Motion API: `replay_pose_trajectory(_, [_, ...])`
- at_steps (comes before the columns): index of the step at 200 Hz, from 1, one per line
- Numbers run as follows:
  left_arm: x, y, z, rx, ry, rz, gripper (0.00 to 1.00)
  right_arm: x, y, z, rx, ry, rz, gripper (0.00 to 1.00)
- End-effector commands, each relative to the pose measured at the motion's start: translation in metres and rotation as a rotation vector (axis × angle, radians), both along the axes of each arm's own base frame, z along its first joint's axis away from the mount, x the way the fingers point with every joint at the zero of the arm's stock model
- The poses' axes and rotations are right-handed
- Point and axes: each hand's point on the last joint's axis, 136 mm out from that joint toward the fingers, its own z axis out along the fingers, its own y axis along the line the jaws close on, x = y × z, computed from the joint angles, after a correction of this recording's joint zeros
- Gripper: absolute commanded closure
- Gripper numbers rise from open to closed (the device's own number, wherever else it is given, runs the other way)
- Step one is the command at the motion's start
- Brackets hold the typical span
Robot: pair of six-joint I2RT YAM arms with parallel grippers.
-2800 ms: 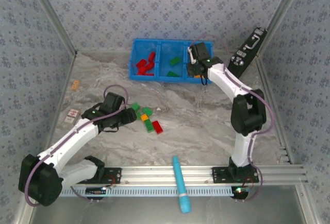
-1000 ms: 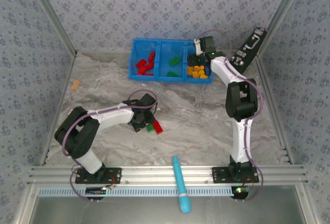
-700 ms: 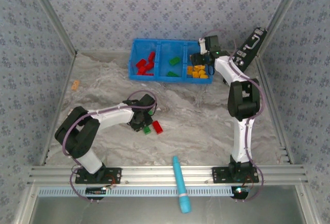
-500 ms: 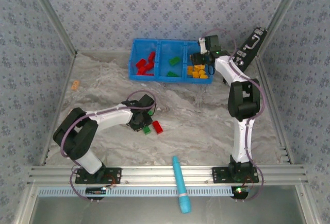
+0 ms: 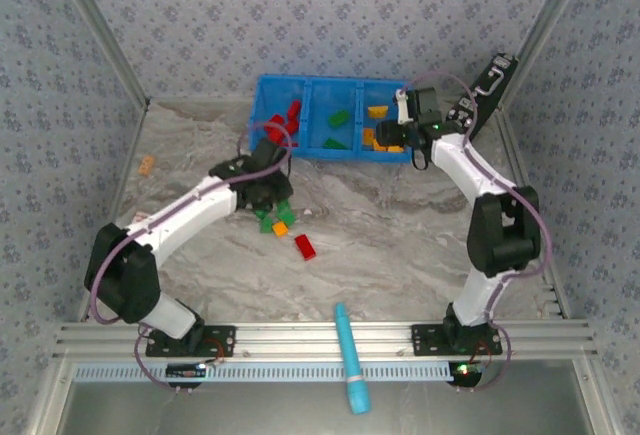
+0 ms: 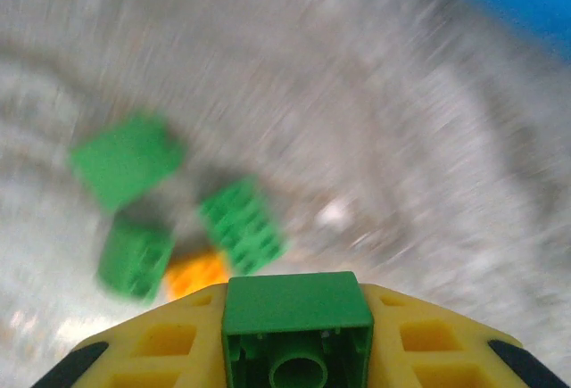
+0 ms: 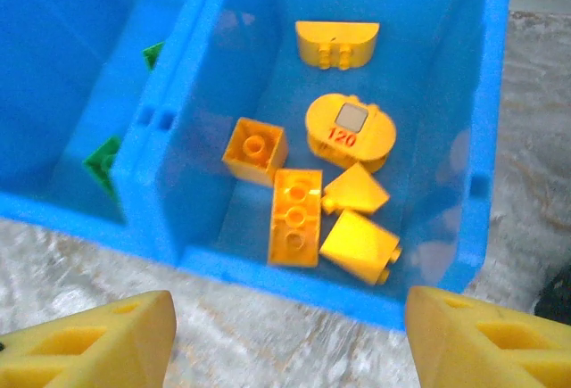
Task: Sort the legos into containers by color
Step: Place the lego in the container.
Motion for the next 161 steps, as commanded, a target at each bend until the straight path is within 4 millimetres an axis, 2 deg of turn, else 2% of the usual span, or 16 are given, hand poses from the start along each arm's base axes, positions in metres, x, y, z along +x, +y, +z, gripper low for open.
replay_pose_trajectory(1, [0.055, -0.016, 0.054, 0.010, -0.203, -0.087, 0.78, -0.027, 0.009, 0.018, 0.049, -0.037, -0.011, 0.29])
replay_pose_trajectory(23, [0.102, -0.051, 0.080, -0.024, -0.305, -0.160, 0.78, -0.060, 0.024, 0.014, 0.062, -0.015, 0.034, 0.29])
replay_pose_trajectory(27, [0.110, -0.058, 0.082, -0.032, -0.317, -0.171, 0.78, -0.064, 0.028, 0.017, 0.064, -0.020, 0.043, 0.30])
replay_pose_trajectory(29, [0.113, -0.061, 0.082, -0.036, -0.321, -0.177, 0.78, -0.071, 0.027, 0.008, 0.056, 0.002, 0.045, 0.29])
replay_pose_trajectory(33, [0.121, -0.067, 0.083, -0.046, -0.330, -0.187, 0.78, -0.078, 0.030, 0.003, 0.049, 0.014, 0.053, 0.29])
replay_pose_trajectory(43, [0.137, -0.084, 0.083, -0.069, -0.344, -0.210, 0.78, -0.094, 0.036, -0.001, 0.041, 0.028, 0.064, 0.29])
replay_pose_trajectory(57, [0.159, -0.105, 0.071, -0.086, -0.342, -0.235, 0.79, -0.115, 0.043, -0.008, 0.043, 0.051, 0.077, 0.29])
replay_pose_trajectory(70, [0.172, -0.119, 0.051, -0.084, -0.321, -0.252, 0.79, -0.132, 0.049, -0.012, 0.063, 0.072, 0.080, 0.29])
replay_pose_trajectory(73, [0.177, -0.123, 0.053, -0.091, -0.330, -0.254, 0.79, -0.136, 0.050, -0.013, 0.067, 0.079, 0.083, 0.29])
replay_pose_trajectory(85, [0.189, -0.135, 0.037, -0.083, -0.321, -0.271, 0.79, -0.153, 0.060, -0.013, 0.085, 0.097, 0.109, 0.29])
replay_pose_trajectory(119, [0.216, -0.151, 0.009, -0.005, -0.329, -0.293, 0.79, -0.199, 0.083, -0.014, 0.101, 0.143, 0.171, 0.29])
replay_pose_trajectory(146, [0.229, -0.154, 0.000, 0.076, -0.351, -0.311, 0.75, -0.234, 0.086, -0.021, 0.108, 0.200, 0.191, 0.25])
replay_pose_trajectory(161, [0.233, -0.155, -0.010, 0.103, -0.343, -0.315, 0.68, -0.249, 0.083, -0.024, 0.120, 0.221, 0.193, 0.24])
